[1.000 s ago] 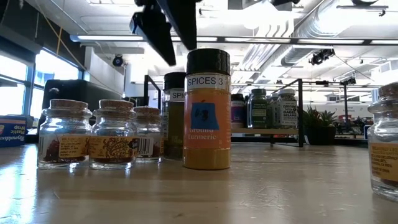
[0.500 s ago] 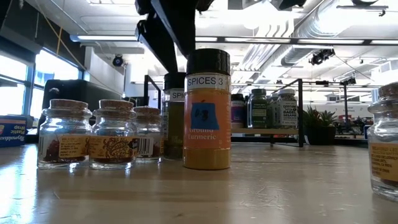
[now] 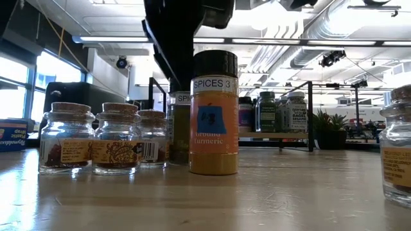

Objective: Shelf spices
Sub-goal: Put the black seasoning bottle on the shelf and align it with the other black seasoning bottles

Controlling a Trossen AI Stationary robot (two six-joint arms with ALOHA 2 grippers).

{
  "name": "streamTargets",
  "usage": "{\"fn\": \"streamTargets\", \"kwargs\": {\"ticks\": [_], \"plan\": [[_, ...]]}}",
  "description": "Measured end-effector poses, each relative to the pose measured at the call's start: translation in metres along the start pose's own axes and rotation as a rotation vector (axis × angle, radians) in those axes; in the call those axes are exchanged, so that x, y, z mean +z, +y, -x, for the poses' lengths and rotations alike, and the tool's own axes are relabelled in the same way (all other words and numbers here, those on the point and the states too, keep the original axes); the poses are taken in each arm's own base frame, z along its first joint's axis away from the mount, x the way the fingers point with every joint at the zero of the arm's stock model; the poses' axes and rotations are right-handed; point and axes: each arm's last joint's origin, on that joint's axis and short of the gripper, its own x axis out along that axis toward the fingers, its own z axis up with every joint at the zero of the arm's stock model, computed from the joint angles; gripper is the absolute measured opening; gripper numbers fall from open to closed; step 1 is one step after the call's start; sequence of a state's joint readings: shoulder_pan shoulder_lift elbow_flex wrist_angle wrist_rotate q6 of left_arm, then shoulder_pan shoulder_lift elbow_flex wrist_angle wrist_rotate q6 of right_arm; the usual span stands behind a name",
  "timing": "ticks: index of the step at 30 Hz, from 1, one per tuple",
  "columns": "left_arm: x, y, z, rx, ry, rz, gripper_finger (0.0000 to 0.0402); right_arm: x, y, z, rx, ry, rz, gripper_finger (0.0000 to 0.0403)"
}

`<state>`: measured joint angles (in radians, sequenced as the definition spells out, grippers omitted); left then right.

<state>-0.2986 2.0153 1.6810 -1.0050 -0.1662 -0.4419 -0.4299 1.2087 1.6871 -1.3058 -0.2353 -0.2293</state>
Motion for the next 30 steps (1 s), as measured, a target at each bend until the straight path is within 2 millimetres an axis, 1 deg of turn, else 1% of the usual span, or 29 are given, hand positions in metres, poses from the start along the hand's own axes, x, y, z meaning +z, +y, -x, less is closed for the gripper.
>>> {"fn": "streamTargets", "kwargs": {"ticks": [3,7,15,19,21,24,26,30], "plan": [[0.001,0.001,-0.001,-0.008,0.003,0.006,0.0297,-0.001,0.001,0.002,-0.002,-0.007,0.001,0.0291],[0.002,0.004,0.0,-0.011,-0.003,0.012,0.0272,-0.002,0.002,0.006,-0.005,-0.017,0.009,0.0291],[0.006,0.009,0.001,-0.05,0.013,0.034,0.02,-0.003,0.002,0.008,-0.01,-0.021,0.011,0.0291],[0.011,0.015,0.005,-0.067,0.017,0.087,0.0195,-0.005,0.004,0.015,-0.024,-0.04,0.002,0.0291],[0.014,0.019,0.011,-0.062,0.02,0.102,0.0195,-0.009,0.006,0.023,-0.057,-0.059,0.003,0.0291],[0.022,0.03,0.025,-0.053,0.025,0.118,0.0195,-0.017,0.01,0.04,-0.131,-0.094,0.01,0.0291],[0.03,0.042,0.037,-0.055,0.021,0.139,0.0195,-0.024,0.013,0.053,-0.191,-0.125,0.014,0.0291],[0.051,0.078,0.063,-0.085,-0.044,0.211,0.0195,-0.037,0.02,0.075,-0.275,-0.182,0.02,0.0291]]}}
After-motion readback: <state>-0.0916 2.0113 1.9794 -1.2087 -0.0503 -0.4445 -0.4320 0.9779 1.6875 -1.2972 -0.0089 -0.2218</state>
